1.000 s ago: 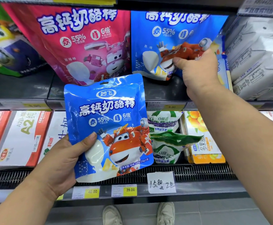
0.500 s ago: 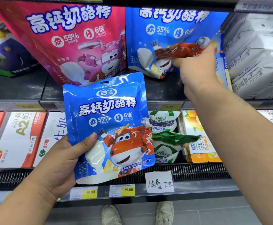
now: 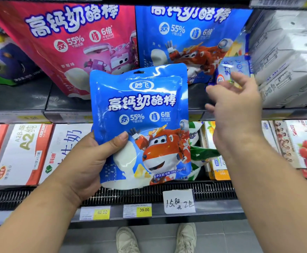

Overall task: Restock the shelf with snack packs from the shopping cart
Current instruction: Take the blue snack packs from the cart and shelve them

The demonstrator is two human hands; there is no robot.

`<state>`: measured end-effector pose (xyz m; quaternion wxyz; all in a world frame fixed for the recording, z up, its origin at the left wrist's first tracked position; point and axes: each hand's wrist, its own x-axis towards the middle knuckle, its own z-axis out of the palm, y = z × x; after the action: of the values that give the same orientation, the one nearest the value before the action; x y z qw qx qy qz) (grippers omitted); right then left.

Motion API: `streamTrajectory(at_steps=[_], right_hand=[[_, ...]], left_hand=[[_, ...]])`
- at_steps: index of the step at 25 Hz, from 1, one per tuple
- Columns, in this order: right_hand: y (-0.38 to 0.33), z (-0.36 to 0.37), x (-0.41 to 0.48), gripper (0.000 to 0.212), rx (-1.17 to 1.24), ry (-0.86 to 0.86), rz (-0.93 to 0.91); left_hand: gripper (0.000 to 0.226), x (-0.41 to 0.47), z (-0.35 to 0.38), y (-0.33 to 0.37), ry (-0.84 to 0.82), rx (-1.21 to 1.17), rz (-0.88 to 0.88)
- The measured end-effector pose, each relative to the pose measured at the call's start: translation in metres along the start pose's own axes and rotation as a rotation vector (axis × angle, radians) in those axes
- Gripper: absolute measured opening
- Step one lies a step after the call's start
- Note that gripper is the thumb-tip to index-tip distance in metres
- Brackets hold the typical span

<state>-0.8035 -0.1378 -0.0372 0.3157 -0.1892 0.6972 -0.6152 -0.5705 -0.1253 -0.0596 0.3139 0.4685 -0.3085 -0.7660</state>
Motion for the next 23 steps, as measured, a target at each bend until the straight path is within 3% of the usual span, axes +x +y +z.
streamTrajectory(at_steps=[2, 7, 12, 18, 23], right_hand=[[0.011, -0.004, -0.020, 0.044, 0.009, -0.094, 0.076], [0.029, -0.011, -0.046, 0.015, 0.128, -0.341, 0.221], [0.028, -0.025, -0.040, 0.057, 0.115, -0.541, 0.195], [0.008, -0.029, -0.016, 0.064, 0.190, -0.539, 0.133], [-0.006, -0.019, 0.007, 0.063, 0.204, -0.515, 0.024]], left_hand=[[0.042, 0.006, 0.011, 0.004, 0.013, -0.005, 0.009], [0.034, 0.016, 0.026, 0.013, -0.010, 0.084, 0.060], [0.041, 0.023, 0.029, 0.012, -0.022, 0.120, 0.073], [0.044, 0.034, 0.045, 0.029, -0.151, 0.178, 0.146], [0.051, 0.046, 0.065, 0.042, 0.011, 0.219, 0.405]])
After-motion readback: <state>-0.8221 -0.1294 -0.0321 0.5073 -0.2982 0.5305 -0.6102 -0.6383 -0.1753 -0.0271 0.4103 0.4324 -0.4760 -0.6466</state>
